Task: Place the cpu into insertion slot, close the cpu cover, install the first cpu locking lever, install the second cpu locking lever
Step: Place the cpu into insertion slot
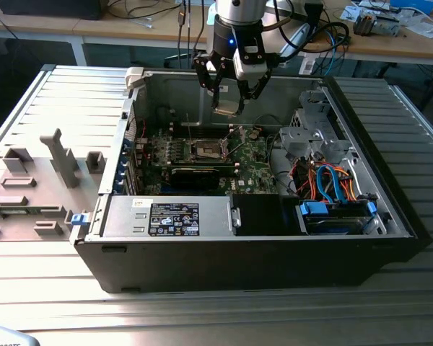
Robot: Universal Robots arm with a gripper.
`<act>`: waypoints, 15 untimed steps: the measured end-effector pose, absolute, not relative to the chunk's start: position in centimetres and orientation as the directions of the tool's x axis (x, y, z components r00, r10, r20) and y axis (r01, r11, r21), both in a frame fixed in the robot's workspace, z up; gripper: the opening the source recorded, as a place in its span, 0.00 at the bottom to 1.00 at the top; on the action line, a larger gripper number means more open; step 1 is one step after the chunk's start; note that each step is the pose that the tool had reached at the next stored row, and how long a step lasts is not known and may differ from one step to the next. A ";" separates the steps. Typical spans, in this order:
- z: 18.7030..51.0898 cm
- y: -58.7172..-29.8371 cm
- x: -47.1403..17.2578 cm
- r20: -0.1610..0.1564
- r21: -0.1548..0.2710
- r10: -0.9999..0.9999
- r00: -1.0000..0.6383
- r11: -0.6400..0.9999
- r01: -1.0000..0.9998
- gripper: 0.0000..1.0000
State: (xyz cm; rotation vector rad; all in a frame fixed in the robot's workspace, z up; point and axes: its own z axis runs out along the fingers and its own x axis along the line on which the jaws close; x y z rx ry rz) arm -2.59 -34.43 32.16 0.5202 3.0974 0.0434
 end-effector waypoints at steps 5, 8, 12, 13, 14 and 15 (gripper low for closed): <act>32.2 -34.4 -2.6 0.004 0.027 0.329 -0.944 0.944 0.329 0.54; 32.2 -34.4 -2.6 0.004 0.027 0.330 -0.944 0.943 0.330 0.54; 32.2 -34.4 -2.6 0.004 0.026 0.332 -0.943 0.943 0.332 0.54; 32.2 -34.4 -2.6 0.004 0.026 0.332 -0.943 0.943 0.332 0.54; 32.2 -34.4 -2.6 0.004 0.026 0.333 -0.943 0.943 0.333 0.54; 32.2 -34.4 -2.6 0.004 0.026 0.334 -0.943 0.942 0.334 0.54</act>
